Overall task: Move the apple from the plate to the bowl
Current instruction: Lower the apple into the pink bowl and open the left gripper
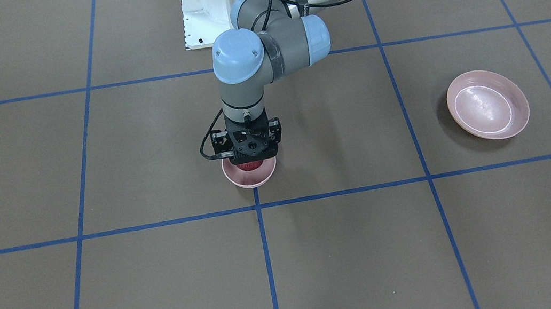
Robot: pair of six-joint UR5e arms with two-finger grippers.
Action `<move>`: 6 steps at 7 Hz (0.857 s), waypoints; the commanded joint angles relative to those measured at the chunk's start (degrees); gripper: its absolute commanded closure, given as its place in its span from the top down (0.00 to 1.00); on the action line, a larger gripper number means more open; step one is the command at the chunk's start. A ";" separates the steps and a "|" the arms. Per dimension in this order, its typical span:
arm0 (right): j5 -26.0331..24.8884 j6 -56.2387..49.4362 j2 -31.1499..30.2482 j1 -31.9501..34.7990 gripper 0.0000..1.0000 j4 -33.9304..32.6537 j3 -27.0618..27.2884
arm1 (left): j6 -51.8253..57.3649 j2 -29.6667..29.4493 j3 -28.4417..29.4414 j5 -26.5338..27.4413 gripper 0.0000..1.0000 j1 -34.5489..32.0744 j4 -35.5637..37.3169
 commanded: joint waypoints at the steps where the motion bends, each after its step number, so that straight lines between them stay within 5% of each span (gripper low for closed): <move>1: 0.05 0.00 0.00 0.00 1.00 0.04 0.00 | 0.14 -0.35 2.11 0.24 0.76 0.09 -2.56; 2: 0.05 0.00 0.00 0.00 1.00 0.04 0.00 | 0.31 -0.26 2.11 0.33 0.97 0.08 -2.56; 6: 0.05 0.00 0.00 0.00 1.00 -0.05 -0.09 | 0.58 0.01 -0.59 0.16 0.97 -0.53 -2.30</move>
